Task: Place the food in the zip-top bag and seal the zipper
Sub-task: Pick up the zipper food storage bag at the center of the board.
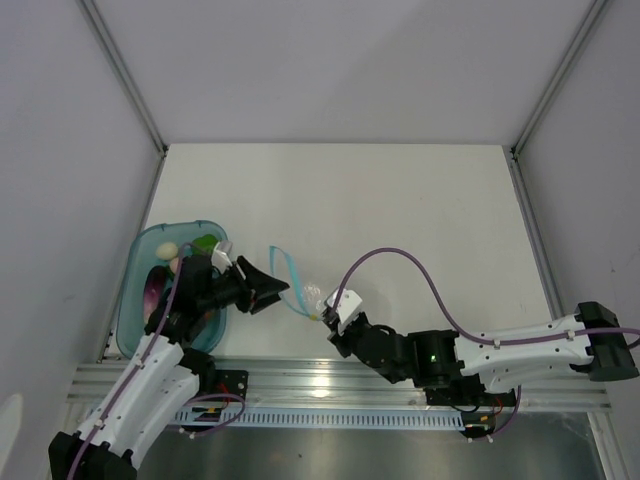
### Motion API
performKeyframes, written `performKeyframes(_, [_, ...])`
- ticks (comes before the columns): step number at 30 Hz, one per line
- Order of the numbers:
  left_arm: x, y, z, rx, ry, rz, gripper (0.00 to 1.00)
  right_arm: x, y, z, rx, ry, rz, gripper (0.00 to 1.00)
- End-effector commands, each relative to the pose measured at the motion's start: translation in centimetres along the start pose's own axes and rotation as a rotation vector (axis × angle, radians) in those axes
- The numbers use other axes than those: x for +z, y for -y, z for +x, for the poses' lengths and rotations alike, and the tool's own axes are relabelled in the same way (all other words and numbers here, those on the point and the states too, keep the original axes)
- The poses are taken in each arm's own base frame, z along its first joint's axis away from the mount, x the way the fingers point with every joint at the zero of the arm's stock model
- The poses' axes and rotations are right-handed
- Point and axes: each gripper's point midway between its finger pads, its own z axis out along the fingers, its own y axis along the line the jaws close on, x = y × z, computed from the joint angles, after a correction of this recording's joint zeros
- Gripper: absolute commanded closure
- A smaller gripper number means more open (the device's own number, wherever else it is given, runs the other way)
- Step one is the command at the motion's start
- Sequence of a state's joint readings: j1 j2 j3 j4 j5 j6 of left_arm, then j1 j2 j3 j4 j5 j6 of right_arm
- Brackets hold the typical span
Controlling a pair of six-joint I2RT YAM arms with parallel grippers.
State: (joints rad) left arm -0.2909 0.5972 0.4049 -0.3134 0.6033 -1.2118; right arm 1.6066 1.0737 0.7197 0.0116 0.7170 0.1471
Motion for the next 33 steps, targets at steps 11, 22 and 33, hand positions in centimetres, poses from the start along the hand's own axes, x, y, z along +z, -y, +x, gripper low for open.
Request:
performKeyframes(11, [0.4, 1.1, 0.2, 0.254, -0.071, 0.04, 0.99, 0.8, -2.4, -0.1, 0.192, -0.116, 0.042, 0.83])
performKeyframes(22, [-1.2, 3.0, -1.0, 0.46, -0.003, -0.043, 0.99, -3.6, 2.1, -3.9, 0.357, -0.171, 0.231, 0.25])
performKeyframes(33, [-1.2, 2.9, 0.1, 0.465, -0.033, -0.038, 0.99, 0.1, 2.1, -7.9, 0.287, -0.228, 0.287, 0.24])
